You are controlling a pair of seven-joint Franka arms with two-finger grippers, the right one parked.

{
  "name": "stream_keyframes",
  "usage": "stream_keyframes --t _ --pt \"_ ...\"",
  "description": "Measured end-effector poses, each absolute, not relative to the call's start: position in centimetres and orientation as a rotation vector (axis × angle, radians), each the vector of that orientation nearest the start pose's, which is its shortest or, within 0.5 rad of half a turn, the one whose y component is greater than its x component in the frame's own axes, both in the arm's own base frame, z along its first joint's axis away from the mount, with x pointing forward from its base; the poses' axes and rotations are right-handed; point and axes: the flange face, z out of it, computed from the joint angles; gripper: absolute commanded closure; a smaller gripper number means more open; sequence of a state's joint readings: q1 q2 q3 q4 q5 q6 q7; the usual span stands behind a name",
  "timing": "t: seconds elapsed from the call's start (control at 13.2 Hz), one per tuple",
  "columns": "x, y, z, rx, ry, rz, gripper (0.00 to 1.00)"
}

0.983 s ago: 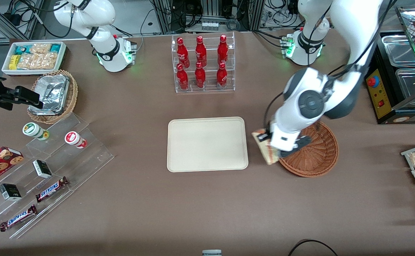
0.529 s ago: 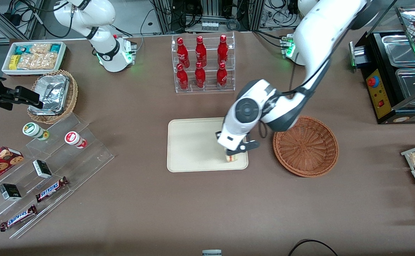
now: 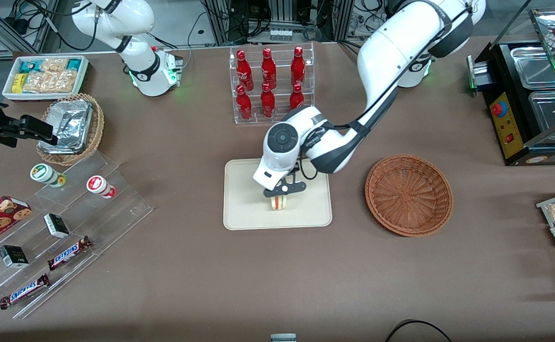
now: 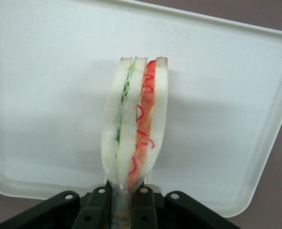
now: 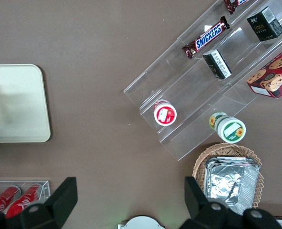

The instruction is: Place sandwich from basket to tray

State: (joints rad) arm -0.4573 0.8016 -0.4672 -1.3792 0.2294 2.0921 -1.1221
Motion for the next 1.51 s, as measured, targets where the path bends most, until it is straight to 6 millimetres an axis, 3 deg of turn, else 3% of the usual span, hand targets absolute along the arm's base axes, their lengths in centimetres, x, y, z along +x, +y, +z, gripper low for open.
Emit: stream_keyframes --t 0.38,0.45,0.53,1.06,1.36,1.51 --pt "50.4 -53.5 24.4 -3.161 -0.356 0.198 1.0" --pt "50.5 -53.5 24.3 -3.16 -0.358 0.199 0.58" --pt "50.5 -53.4 24.2 -3.16 -0.359 0.2 0.01" --pt "51.9 -53.2 25.7 -3.177 -0.409 0.168 0.0" --pt "54.4 -51.4 31.5 -3.199 -0.439 0.048 0.0" --pt "56.4 -48.4 34.6 -3.171 -0.285 -0.029 0.0"
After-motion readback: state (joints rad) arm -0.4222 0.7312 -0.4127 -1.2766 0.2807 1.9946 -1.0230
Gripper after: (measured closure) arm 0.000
